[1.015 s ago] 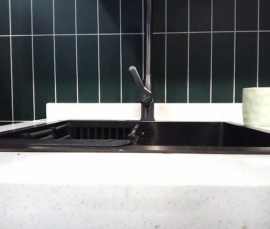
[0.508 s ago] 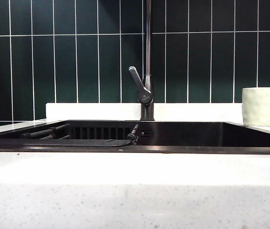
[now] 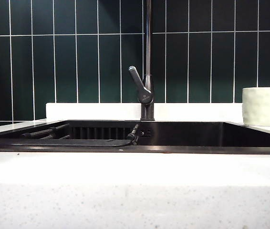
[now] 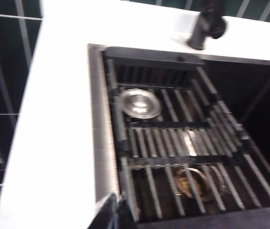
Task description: Pick up the mug next to the sink, go to the faucet to get some water, pour the water into the sink, and finally put the mug back to its place.
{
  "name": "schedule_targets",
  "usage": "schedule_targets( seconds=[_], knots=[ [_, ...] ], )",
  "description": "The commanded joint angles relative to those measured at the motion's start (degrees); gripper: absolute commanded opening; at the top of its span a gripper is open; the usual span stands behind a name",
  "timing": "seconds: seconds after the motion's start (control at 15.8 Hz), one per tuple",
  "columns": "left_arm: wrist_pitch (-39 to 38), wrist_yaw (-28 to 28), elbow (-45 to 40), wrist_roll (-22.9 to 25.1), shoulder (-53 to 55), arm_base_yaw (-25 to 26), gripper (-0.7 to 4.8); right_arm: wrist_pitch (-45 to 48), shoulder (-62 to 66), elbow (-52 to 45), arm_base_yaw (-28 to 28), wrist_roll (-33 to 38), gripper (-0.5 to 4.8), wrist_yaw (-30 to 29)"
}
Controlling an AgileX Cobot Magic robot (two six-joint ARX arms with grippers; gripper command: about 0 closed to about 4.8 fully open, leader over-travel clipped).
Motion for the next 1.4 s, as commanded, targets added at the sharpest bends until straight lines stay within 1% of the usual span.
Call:
schedule_targets(
  seconds=[0.06,0.13,0.19,0.32,0.38,0.44,0.51,1.4],
  knots=[
    [1.1,-0.5,0.2,0.0,0.0,0.1,-0.06,1.5,-0.1,-2.2,0.0,1.1,2.21,0.2],
    [1.1,-0.5,0.2,0.0,0.0,0.1,-0.06,1.5,-0.1,-2.5,0.0,1.1,2.75,0.3],
    [0.9,-0.5,0.1,0.0,0.0,0.1,-0.06,1.4,-0.1,-2.5,0.0,1.1,3.07,0.8],
    [0.9,-0.4,0.1,0.0,0.0,0.1,-0.06,1.2,-0.1,-2.5,0.0,1.1,2.97,1.6],
    [0.9,-0.4,0.1,0.0,0.0,0.1,-0.06,0.8,-0.1,-2.5,0.0,1.0,1.93,1.5],
    [0.9,-0.4,0.1,0.0,0.0,0.1,-0.06,0.4,-0.1,-2.5,0.0,0.9,0.73,1.5],
    [0.9,-0.4,0.1,0.0,0.0,0.1,-0.06,-0.2,-0.1,-2.5,0.0,0.9,0.11,1.3],
    [0.9,-0.4,0.1,0.0,0.0,0.1,-0.06,-0.2,-0.2,-2.4,0.0,1.0,0.12,1.3]
  ],
)
